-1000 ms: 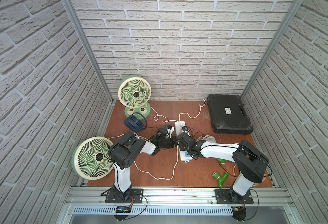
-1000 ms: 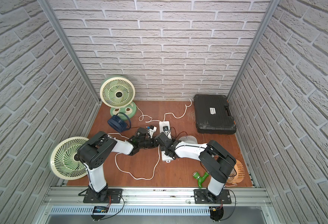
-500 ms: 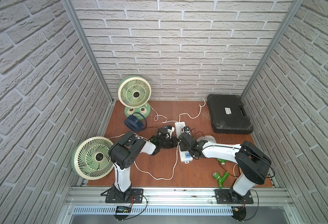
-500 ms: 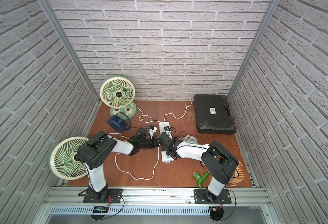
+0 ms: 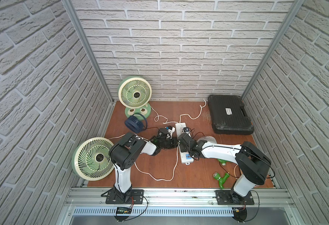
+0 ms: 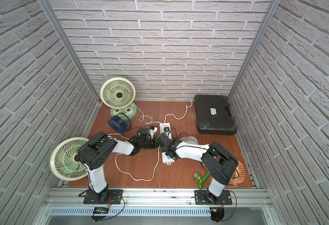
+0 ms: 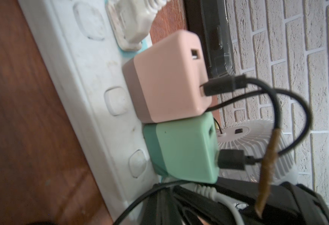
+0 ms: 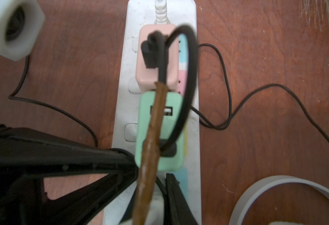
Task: Unplug the desk fan from the power strip
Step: Remove the plug from the socket.
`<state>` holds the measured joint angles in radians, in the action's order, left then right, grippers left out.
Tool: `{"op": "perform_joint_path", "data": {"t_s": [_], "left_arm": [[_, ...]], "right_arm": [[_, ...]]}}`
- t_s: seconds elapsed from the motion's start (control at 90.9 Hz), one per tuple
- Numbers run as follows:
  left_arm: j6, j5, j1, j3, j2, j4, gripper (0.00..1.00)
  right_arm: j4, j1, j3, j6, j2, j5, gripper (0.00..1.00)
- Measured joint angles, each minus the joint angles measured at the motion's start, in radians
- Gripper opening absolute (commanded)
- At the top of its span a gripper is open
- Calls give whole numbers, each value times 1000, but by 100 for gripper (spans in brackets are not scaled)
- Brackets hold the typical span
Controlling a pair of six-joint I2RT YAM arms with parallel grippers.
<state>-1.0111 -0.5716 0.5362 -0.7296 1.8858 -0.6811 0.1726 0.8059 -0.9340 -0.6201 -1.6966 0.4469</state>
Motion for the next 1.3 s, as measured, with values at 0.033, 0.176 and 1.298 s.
{"op": "perform_joint_path", "data": {"t_s": [0.033, 0.176, 1.298], "left_arm": [[0, 0, 0, 0, 0, 0, 0], [0, 0, 0, 0, 0, 1, 0], [0, -1, -3, -2, 6, -7, 0]], "right_arm": [[-2, -4, 3, -1, 0, -2, 3], [-46, -26, 35, -8, 19, -48, 4], [-10, -9, 45, -8, 47, -41, 4]]}}
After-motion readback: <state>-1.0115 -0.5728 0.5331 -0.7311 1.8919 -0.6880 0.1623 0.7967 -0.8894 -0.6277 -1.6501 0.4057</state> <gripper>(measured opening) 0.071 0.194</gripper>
